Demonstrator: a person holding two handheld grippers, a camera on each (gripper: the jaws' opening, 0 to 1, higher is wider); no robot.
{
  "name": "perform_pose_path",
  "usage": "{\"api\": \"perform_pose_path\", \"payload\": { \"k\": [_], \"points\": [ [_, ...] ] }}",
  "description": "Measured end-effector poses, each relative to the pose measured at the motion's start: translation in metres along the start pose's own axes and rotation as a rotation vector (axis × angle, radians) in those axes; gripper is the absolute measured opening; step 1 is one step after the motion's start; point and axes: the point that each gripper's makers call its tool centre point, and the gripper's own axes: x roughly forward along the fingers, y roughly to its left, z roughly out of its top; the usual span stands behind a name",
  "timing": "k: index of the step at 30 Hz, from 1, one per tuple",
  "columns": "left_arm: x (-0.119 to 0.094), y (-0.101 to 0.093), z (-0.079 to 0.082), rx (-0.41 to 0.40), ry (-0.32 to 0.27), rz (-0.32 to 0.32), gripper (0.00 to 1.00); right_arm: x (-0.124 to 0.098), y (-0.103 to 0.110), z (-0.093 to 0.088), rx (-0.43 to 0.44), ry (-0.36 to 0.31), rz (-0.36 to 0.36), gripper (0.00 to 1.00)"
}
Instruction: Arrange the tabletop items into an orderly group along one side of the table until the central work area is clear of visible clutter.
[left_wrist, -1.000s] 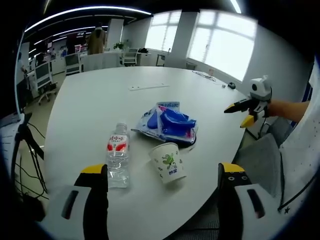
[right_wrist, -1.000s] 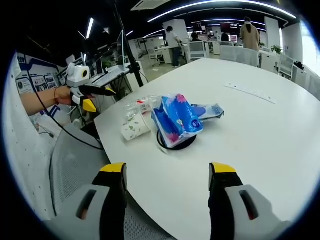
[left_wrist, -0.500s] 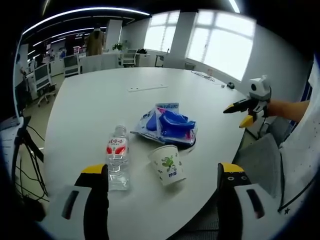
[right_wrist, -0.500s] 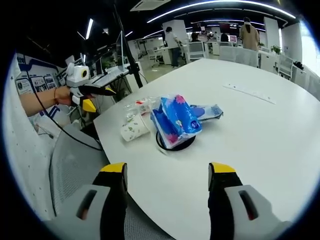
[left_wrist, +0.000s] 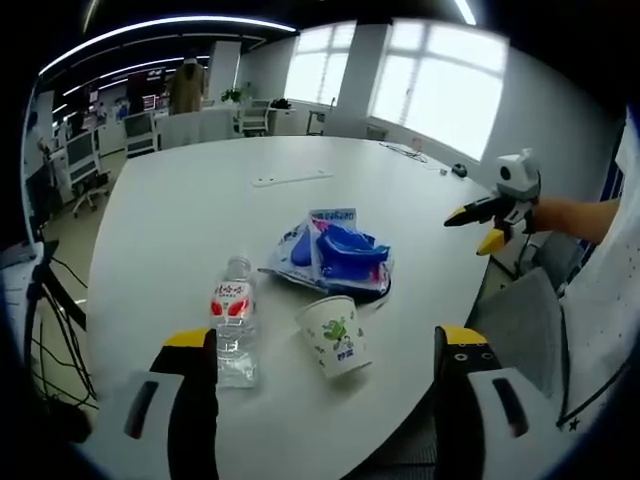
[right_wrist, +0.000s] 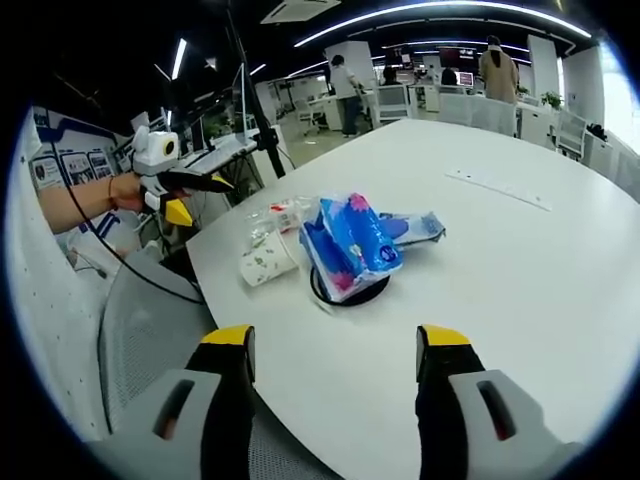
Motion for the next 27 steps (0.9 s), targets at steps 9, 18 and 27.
{"api": "perform_pose_path", "payload": {
  "k": [9, 18, 27],
  "points": [
    [0.003, 0.0, 0.006, 0.005, -0.01, -0.004, 0.91, 0.001, -0.002, 0.002, 0.0, -0.001, -0.004, 0.64],
    [0.009, 0.0, 0.017, 0.02, -0.022, -0.013, 0.9, 0.003, -0.004, 0.007, 0.001, -0.01, -0.008, 0.63],
    [0.017, 0.001, 0.029, 0.041, -0.034, -0.022, 0.88, 0.005, -0.006, 0.012, 0.002, -0.014, -0.012, 0.61]
  ]
}}
